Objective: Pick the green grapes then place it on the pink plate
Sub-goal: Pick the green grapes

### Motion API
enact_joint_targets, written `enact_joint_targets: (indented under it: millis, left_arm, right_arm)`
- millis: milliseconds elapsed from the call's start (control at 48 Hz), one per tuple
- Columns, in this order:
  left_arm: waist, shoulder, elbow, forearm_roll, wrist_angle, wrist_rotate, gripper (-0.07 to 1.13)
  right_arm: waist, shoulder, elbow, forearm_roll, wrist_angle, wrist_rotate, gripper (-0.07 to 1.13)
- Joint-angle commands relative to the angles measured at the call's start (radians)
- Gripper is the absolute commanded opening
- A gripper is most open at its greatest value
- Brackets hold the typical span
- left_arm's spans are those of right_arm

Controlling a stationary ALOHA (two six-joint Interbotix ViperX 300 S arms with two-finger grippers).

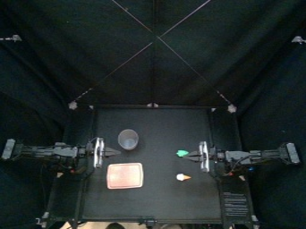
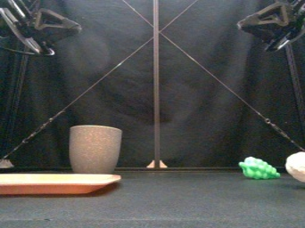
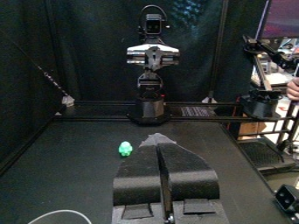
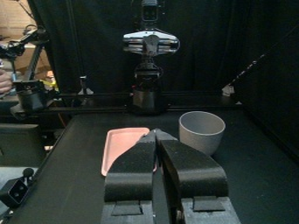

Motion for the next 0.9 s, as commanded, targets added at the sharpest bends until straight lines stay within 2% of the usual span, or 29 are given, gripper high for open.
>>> enact_joint_targets:
  millis: [21,208,375,500,625,729,792,896]
  left_arm:
    - [0.003,0.011,-0.032,-0.002,0.063,0.000,0.12]
    - [0.015,0.011,-0.043,0.003,0.123,0.005,0.12]
    - [0.063,0.011,-0.035,0.008,0.141,0.005,0.12]
    - [0.100,0.011,-0.026,0.008,0.143,0.005,0.12]
    - [0.115,0.011,-0.026,0.008,0.140,0.006,0.12]
    - [0.118,0.011,-0.031,0.011,0.137,0.006,0.12]
    - [0.118,0.011,-0.034,0.015,0.137,0.008,0.12]
    - [0.118,0.011,-0.035,0.031,0.129,0.008,0.12]
  right_arm:
    - [-0.006,0.025,-0.002,0.003,0.026,0.006,0.11]
    - [-0.055,0.091,-0.025,-0.003,0.279,0.006,0.13]
    - [-0.098,0.155,-0.023,-0.017,0.394,0.006,0.22]
    - [-0.141,0.193,-0.008,-0.005,0.408,0.009,0.43]
    - [-0.193,0.221,0.006,0.038,0.410,0.020,0.76]
    - [-0.227,0.249,0.020,0.048,0.403,0.026,0.97]
    - [-0.238,0.265,0.031,0.046,0.396,0.026,1.02]
    - [-0.245,0.302,0.044,0.049,0.373,0.026,1.02]
